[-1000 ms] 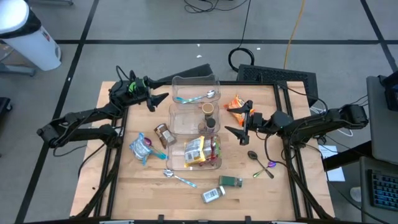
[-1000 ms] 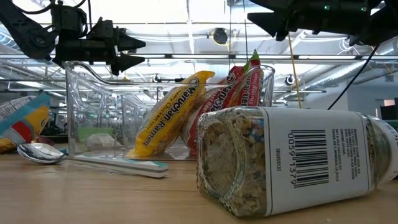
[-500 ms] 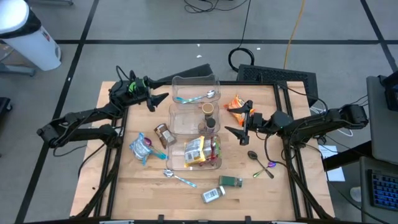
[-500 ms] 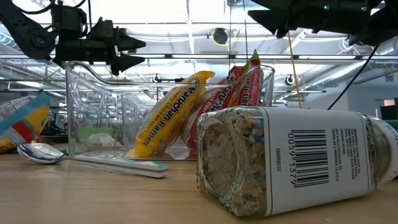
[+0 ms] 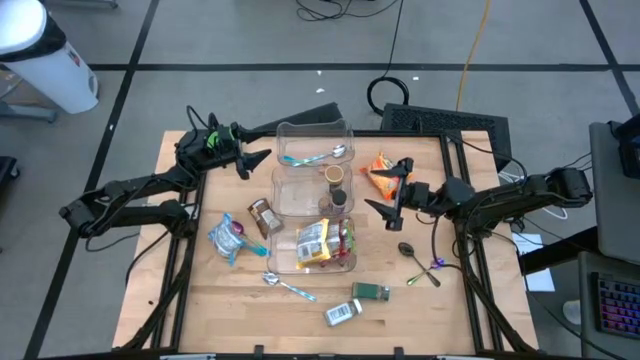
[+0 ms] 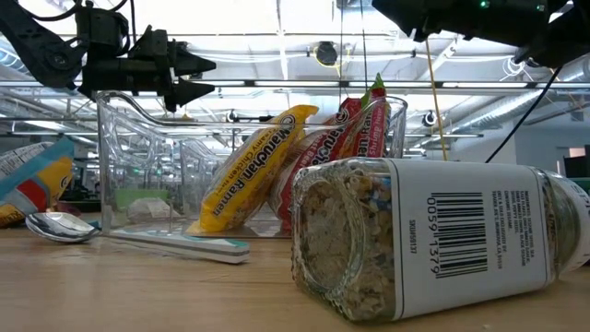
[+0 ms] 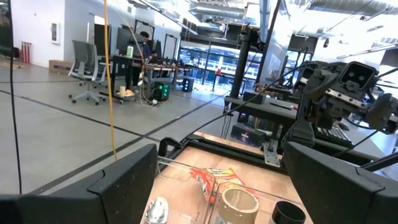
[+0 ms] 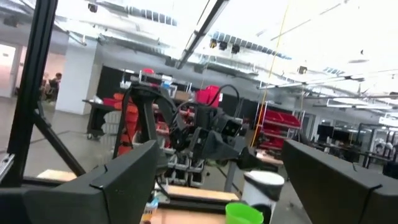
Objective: Pick & Place Food Item
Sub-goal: Put the white patterned spoon into the top transparent bin
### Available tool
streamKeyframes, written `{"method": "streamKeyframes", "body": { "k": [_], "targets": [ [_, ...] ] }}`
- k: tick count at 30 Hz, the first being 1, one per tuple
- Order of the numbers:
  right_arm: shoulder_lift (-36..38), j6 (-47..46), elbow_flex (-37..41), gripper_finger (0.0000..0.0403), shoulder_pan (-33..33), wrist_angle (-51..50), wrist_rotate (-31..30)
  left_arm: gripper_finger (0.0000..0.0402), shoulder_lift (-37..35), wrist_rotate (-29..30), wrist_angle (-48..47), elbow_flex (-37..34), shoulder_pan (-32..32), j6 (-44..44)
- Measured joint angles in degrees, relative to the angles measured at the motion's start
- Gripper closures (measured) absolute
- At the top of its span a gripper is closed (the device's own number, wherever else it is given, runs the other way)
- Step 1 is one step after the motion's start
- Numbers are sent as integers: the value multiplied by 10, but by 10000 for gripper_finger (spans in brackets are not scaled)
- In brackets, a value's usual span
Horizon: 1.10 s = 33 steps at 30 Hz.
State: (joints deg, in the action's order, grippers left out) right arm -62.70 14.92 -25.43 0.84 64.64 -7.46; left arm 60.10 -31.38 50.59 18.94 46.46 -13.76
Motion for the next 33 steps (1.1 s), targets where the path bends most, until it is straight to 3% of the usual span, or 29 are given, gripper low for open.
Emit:
{"method": "streamKeyframes", "body": {
  "k": [33],
  "targets": [
    [0,71,0,69,0,-6,-2,43,0,0,0,0,0,0]
  ]
}}
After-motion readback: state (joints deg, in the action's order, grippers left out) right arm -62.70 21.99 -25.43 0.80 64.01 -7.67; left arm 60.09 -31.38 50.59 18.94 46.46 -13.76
